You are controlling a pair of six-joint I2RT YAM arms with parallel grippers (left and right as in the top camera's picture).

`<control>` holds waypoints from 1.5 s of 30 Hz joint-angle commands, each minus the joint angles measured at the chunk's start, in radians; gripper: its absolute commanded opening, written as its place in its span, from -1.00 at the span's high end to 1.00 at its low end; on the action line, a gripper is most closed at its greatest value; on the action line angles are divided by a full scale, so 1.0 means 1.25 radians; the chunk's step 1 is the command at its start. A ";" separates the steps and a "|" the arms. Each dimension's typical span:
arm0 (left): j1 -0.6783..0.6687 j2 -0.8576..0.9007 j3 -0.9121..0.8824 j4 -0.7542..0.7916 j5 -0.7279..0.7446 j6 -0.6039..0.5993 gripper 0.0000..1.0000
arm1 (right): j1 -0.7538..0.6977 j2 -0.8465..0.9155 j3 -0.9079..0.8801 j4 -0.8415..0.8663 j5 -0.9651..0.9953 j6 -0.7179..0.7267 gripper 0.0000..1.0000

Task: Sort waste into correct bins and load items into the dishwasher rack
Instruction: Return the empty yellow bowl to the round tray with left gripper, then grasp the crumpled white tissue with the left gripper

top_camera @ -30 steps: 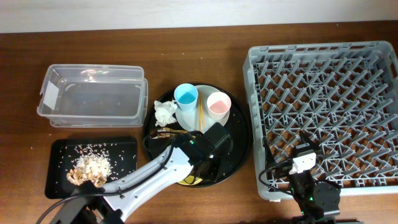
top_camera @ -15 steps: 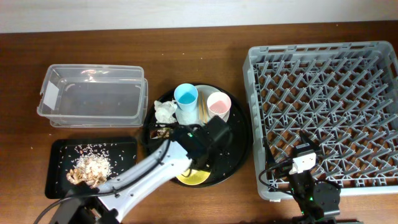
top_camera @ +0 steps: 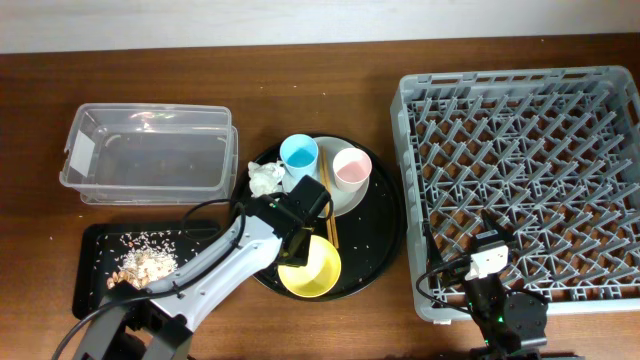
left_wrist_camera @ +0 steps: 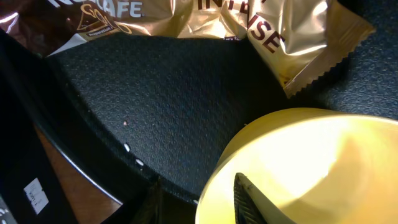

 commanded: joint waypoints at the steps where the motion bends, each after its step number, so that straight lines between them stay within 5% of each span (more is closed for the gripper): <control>1: 0.002 -0.007 -0.012 0.005 0.005 0.013 0.44 | 0.004 -0.005 -0.005 -0.003 0.007 0.001 -0.97; 10: 0.002 -0.007 -0.037 0.040 0.013 0.012 0.69 | 0.004 -0.005 -0.005 -0.003 0.007 0.001 -0.97; 14: 0.002 -0.007 -0.044 0.056 0.018 0.012 0.98 | 0.004 -0.005 -0.005 -0.003 0.007 0.001 -0.97; 20: 0.002 -0.054 -0.005 0.045 0.030 0.013 1.00 | 0.004 -0.005 -0.005 -0.003 0.007 0.001 -0.97; 25: 0.002 -0.055 -0.007 0.037 0.030 0.013 0.58 | 0.004 -0.005 -0.005 -0.003 0.007 0.001 -0.97; 35: 0.023 -0.094 0.113 0.040 -0.065 0.013 0.49 | 0.004 -0.005 -0.005 -0.003 0.007 0.001 -0.97; 38: 0.087 -0.097 0.129 0.064 -0.075 0.013 0.20 | 0.004 -0.005 -0.005 -0.003 0.007 0.001 -0.97; 45: 0.168 -0.034 0.128 0.130 -0.082 0.020 -0.08 | 0.004 -0.005 -0.005 -0.003 0.007 0.001 -0.97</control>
